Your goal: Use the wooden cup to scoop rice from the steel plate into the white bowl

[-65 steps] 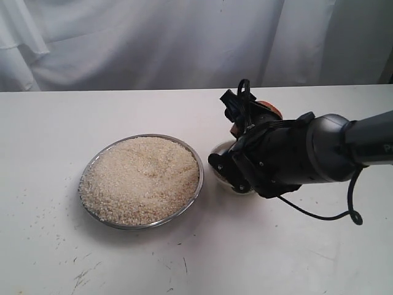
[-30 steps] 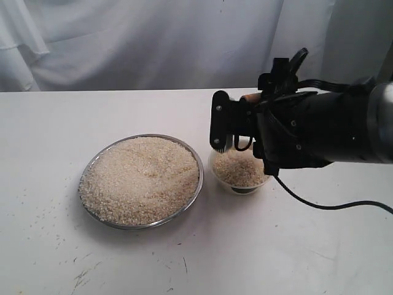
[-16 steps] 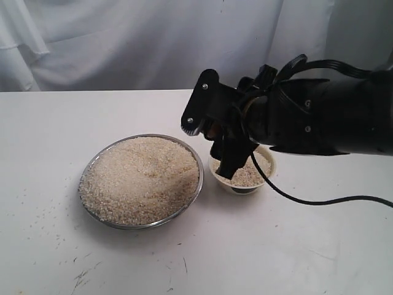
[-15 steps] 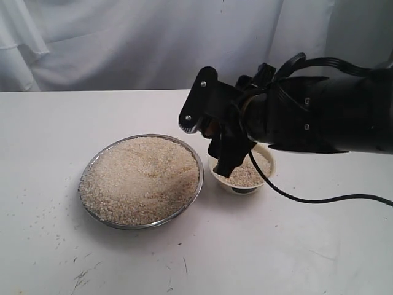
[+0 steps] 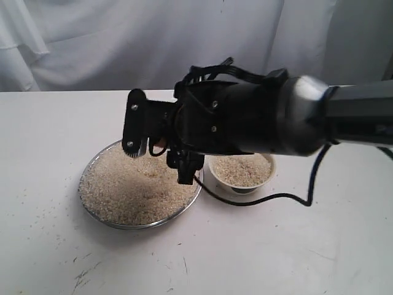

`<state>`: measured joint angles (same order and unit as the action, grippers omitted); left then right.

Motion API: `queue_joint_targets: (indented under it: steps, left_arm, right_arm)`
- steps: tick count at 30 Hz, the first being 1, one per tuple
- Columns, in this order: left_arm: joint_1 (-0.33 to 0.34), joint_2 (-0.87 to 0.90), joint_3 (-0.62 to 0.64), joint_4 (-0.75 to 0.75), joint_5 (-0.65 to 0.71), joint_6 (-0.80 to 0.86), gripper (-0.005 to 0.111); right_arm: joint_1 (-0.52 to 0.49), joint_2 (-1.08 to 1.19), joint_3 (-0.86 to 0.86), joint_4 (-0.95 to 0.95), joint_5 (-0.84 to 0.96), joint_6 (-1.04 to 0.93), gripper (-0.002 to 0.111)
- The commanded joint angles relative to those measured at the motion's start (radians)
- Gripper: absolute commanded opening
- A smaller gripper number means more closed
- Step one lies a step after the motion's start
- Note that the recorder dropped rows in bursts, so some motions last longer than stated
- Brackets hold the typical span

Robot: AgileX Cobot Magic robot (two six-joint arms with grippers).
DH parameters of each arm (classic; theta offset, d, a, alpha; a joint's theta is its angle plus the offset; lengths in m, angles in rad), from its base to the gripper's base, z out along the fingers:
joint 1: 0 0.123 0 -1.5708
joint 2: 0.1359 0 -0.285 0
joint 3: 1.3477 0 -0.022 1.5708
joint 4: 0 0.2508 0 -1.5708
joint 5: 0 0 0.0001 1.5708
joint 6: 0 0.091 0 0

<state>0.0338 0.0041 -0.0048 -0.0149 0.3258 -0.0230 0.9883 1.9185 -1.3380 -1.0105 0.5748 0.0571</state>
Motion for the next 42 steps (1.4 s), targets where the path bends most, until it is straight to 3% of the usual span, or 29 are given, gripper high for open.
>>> queue_joint_targets:
  steps: [1, 15, 22, 29, 42]
  left_arm:
    - [0.002, -0.004, 0.005, -0.001, -0.007, -0.001, 0.000]
    - [0.002, -0.004, 0.005, -0.001, -0.007, -0.001, 0.000]
    - [0.002, -0.004, 0.005, -0.001, -0.007, -0.001, 0.000]
    - [0.002, -0.004, 0.005, -0.001, -0.007, -0.001, 0.000]
    - [0.002, -0.004, 0.005, -0.001, -0.007, -0.001, 0.000]
  right_arm:
    - [0.031, 0.042, -0.059, 0.036, 0.092, -0.211, 0.000]
    - [0.093, 0.054, -0.122, 0.309, 0.316, -0.669, 0.000]
    - [0.084, 0.118, -0.288, 0.312, 0.459, -0.741, 0.000]
    - [0.076, 0.147, -0.299, 0.310, 0.472, -0.808, 0.000]
    - [0.071, 0.264, -0.299, 0.117, 0.556, -0.818, 0.000]
